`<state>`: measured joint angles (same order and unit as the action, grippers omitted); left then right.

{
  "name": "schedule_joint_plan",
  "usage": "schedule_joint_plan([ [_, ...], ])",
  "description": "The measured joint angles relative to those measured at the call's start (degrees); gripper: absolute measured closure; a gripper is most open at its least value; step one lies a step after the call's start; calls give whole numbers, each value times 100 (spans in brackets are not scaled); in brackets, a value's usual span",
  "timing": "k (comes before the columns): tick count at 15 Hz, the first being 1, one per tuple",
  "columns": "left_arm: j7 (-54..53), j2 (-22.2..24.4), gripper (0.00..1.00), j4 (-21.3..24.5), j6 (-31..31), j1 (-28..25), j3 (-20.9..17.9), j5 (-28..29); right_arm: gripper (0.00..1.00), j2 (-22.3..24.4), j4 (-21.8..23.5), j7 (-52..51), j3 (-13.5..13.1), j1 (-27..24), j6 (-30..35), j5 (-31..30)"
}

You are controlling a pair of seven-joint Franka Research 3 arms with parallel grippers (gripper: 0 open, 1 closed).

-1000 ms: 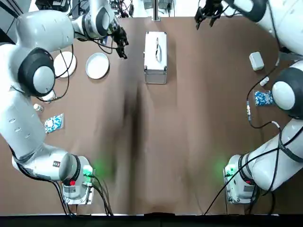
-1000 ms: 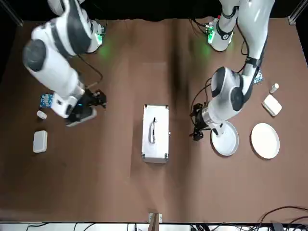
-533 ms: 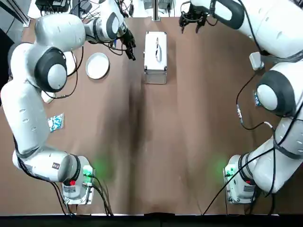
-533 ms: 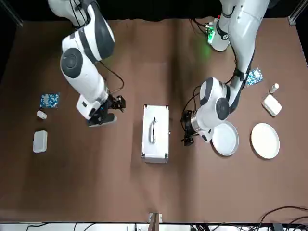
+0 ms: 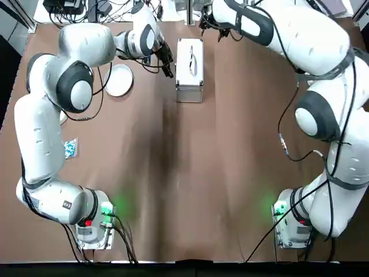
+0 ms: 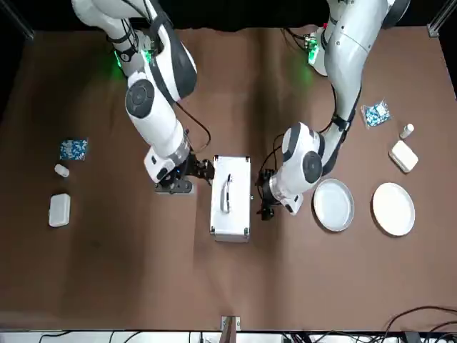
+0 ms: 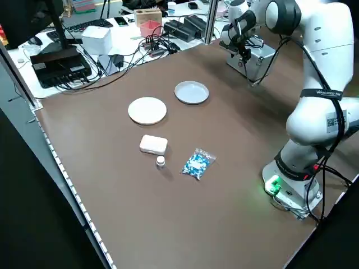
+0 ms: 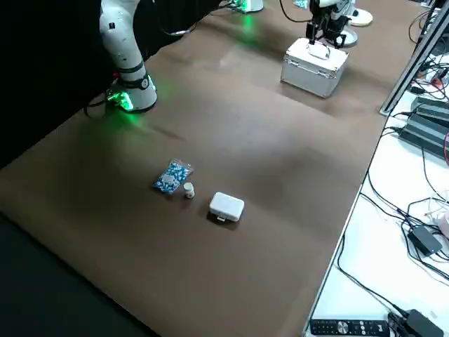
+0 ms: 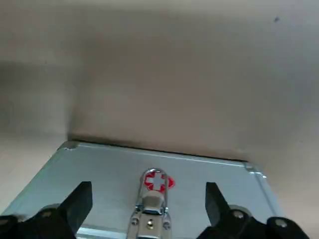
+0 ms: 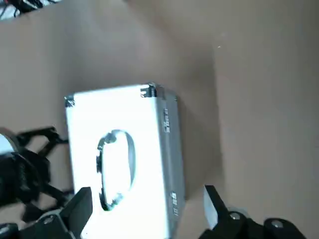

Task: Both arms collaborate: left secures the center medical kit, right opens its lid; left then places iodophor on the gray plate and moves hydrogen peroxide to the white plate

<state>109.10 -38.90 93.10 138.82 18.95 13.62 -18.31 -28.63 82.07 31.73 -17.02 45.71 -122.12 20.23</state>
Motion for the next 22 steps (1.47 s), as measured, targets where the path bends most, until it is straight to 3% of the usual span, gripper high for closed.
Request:
schedule_joint_plan([
  [6, 63, -60, 3, -14, 77, 67, -24, 9, 7, -633, -561, 504, 5, 187, -46, 251],
  [8, 177, -60, 25, -29, 78, 70, -28, 29, 11, -670, -601, 523, 6, 251, -64, 306],
  [11, 378, -60, 27, -37, 78, 102, -27, 155, 37, -672, -617, 599, 6, 314, -94, 323],
  [20, 495, -60, 28, -68, 77, 178, -39, 283, 44, -729, -621, 609, -2, 319, -136, 427],
  [21, 504, -59, 39, -71, 58, 188, -44, 292, 46, -790, -621, 609, -2, 325, -351, 429],
  [22, 522, -59, 42, -71, 57, 190, -47, 294, 46, -827, -621, 609, 0, 334, -434, 430],
])
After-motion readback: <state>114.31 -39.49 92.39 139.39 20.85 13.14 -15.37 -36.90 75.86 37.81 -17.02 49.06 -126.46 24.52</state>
